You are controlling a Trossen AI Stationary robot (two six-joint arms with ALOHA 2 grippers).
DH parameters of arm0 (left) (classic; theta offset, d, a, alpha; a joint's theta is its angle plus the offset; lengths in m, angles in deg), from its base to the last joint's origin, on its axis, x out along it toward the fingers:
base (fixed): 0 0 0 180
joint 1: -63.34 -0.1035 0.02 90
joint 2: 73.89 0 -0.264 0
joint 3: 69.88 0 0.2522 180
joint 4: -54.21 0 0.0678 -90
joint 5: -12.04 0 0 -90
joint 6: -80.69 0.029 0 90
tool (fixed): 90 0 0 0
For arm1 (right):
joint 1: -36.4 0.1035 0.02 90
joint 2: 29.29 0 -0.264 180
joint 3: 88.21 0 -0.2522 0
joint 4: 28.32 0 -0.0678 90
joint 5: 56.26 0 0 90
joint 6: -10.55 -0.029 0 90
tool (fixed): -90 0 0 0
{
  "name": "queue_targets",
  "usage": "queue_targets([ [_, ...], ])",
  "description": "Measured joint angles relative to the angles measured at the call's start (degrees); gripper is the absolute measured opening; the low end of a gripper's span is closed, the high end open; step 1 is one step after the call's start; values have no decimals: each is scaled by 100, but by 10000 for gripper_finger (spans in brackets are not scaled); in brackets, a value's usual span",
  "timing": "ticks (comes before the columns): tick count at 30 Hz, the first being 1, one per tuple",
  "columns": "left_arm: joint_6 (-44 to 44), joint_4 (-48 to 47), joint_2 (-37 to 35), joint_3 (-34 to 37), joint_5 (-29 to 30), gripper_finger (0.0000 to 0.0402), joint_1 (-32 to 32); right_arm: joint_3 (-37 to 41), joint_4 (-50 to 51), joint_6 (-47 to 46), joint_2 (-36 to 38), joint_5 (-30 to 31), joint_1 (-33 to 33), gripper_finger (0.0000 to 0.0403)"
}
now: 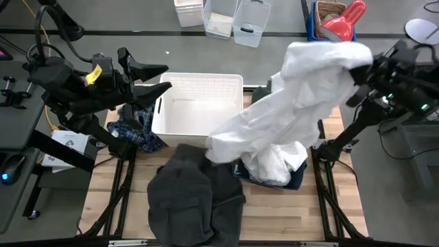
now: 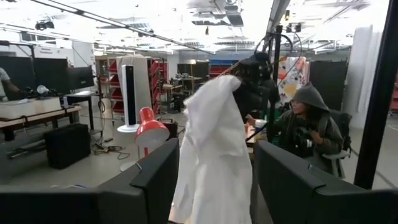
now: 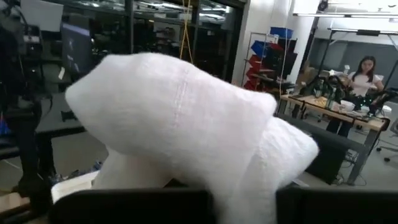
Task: Sort clothes
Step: Put the white shirt into the blue bin
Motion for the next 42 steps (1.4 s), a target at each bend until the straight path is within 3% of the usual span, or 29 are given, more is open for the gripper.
queue_targets([
  [5, 0, 188, 86, 0, 4, 196, -111, -574, -1670, 1790, -221, -744, -13, 5],
  [8, -1, 286, 158, 0, 2, 196, -155, -938, -2172, 2429, -350, -1239, 29, 5],
  [14, -14, 290, 246, 0, 2, 196, -160, -1115, -1290, 1775, -424, -1335, 265, 5],
  [19, -15, 292, 277, 2, 0, 196, -151, -1101, 260, 160, -595, -1382, 315, 5],
  [27, -13, 299, 279, 2, 0, 196, -149, -1099, 2970, -3245, -1048, -1643, 315, 5],
  [34, -11, 299, 279, 2, -4, 196, -149, -1093, 6909, -8102, -1418, -1790, 252, 5],
  [35, -11, 299, 279, 2, -3, 196, -149, -1027, 6959, -8623, -1458, -1789, 244, 5],
  [39, -9, 297, 279, 2, -7, 196, -147, -365, 6281, -8388, -1251, -1753, 106, 5],
  [42, -15, 299, 279, 2, -37, 196, -147, 85, 6944, -9900, -1029, -1879, -215, 5],
])
